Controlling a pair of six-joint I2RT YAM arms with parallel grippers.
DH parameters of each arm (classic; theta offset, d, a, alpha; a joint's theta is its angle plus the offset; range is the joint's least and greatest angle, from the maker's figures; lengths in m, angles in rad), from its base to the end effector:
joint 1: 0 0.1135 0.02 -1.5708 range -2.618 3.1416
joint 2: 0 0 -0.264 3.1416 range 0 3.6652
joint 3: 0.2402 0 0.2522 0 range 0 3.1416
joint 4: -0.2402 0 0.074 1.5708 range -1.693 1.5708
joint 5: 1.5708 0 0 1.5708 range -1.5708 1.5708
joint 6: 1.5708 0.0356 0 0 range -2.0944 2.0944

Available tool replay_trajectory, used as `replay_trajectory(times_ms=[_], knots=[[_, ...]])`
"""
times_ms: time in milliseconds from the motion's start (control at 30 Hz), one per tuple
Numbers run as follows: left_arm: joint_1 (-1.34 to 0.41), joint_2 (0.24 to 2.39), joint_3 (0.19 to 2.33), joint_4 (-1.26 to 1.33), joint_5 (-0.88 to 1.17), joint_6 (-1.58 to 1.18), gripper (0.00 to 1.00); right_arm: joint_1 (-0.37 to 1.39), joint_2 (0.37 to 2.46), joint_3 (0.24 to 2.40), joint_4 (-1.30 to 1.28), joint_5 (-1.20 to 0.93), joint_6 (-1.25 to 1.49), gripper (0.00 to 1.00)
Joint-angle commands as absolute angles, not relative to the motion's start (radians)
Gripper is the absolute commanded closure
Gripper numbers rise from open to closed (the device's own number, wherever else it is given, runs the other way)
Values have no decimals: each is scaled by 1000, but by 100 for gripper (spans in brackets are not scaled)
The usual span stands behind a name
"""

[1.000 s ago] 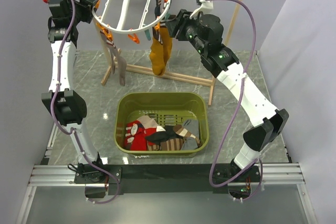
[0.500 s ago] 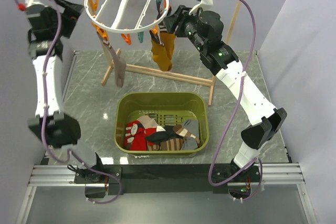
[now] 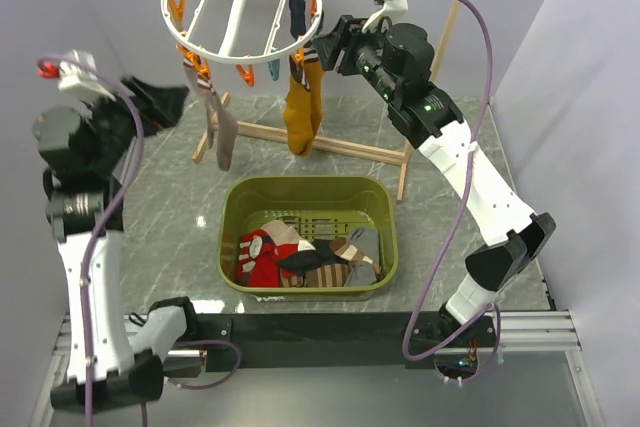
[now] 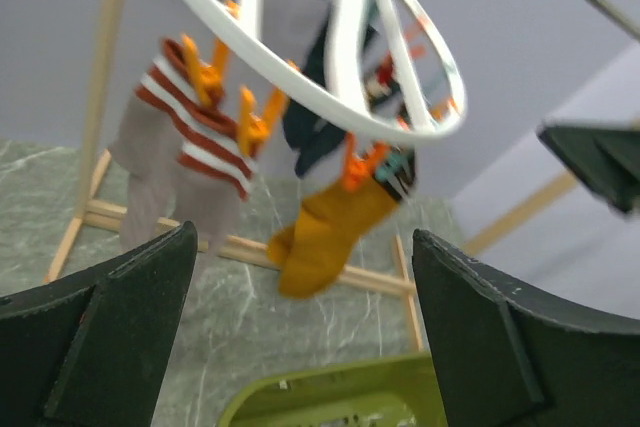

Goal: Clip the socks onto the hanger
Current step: Adjust the hanger on the clothesline.

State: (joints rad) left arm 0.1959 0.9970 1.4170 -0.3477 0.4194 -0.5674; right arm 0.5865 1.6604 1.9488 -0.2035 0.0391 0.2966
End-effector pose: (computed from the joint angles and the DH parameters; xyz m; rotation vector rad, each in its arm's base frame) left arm 0.1815 0.0212 0.4976 -0.2397 1.5168 -0.6103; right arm 0.3094 0.2039 0.5129 -0.1880 1.5122 0.6819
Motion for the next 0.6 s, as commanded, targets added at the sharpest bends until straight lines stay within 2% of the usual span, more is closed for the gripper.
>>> replay_trajectory(times_ms=[0, 133, 333, 467, 567], knots=[[147, 895, 1277, -237, 523, -488, 7, 594, 1605, 1950, -218, -14, 287, 34], [30, 867, 1172, -163, 522, -544, 9, 598, 1565, 1867, -204, -97, 226, 34], [-325, 908, 1131, -71, 198, -529, 7, 603, 1496, 1778, -190, -113, 198, 34], [-391, 966, 1146, -28, 28, -564, 7, 607, 1428, 1671, -163, -130, 201, 34], [-416, 1014, 1163, -20, -69, -621, 11, 615, 1398, 1617, -129, -106, 203, 34]])
